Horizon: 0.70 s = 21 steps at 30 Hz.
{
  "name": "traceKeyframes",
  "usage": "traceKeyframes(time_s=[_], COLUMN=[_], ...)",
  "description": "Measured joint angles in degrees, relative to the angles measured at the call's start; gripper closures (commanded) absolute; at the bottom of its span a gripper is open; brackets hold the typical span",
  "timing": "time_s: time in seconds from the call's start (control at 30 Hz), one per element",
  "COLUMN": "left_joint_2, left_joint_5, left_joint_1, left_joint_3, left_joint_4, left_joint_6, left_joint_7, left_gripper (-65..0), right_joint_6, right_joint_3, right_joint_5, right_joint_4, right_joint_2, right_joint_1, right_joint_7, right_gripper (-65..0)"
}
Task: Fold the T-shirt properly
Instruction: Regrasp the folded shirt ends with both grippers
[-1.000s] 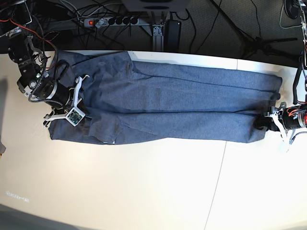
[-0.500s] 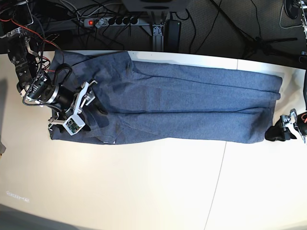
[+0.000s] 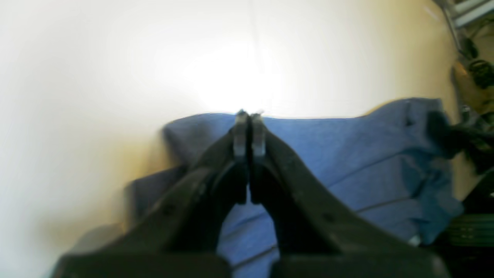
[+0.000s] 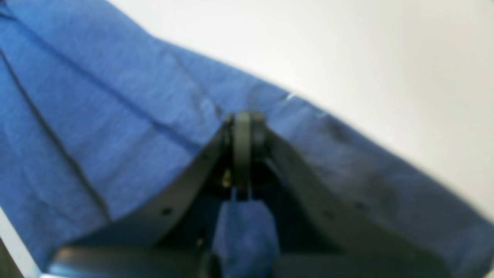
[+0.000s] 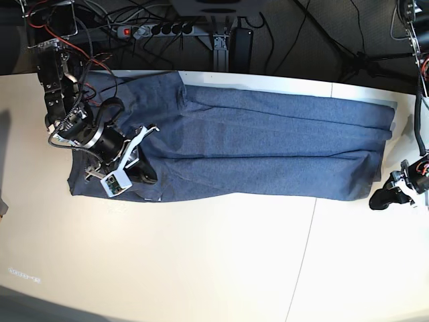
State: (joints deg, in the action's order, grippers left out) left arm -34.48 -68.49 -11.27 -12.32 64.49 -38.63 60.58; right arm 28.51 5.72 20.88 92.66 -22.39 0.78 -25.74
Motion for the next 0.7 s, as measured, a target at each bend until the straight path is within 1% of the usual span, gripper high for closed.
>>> traceKeyframes(time_s=[0.1,0.2,0.3,0.5,0.6,0.7], left_joint_2=[2.67,3.96,4.79,7.21,7.67,7.82], left_joint_5=[0.68,2.34,3.52,5.01,6.91,7.54], left_joint_1=[0.00,0.13,0.11,0.48,0.98,2.12], left_joint_3=[0.04,0.02,0.00,-0.02,-0.02,-0.02], left_joint_4=[0.00,-0.02,-0.02,0.00,-0.02,-0.02], left_joint_6=[0.00,0.00,0.00,0.00,0.00,0.00], left_joint_7=[-0.04,-1.53,-1.95,-1.90,-2.05,-2.01], left_gripper=[0.0,0.0,0.0,0.0,0.0,0.0], right_joint_6=[0.00,0.02,0.00,0.00,0.00,0.00], right_joint_3=[0.00,-0.26,-2.80,-8.94,-9.62,-9.57], right_joint_5=[-1.01,-4.31,-6.29,-5.92,-5.95,-5.86], right_joint_4=[-3.15,-5.27,-5.68,-5.68,-5.68,-5.84], right_joint_2=[1.88,2.08,2.03,0.81,0.66,0.98], right_joint_1=[0.00,0.02,0.04,0.02,0.00,0.04], right_joint_7=[0.09,0.00,-0.04,0.15,0.13,0.15], right_gripper=[0.0,0.0,0.0,0.0,0.0,0.0])
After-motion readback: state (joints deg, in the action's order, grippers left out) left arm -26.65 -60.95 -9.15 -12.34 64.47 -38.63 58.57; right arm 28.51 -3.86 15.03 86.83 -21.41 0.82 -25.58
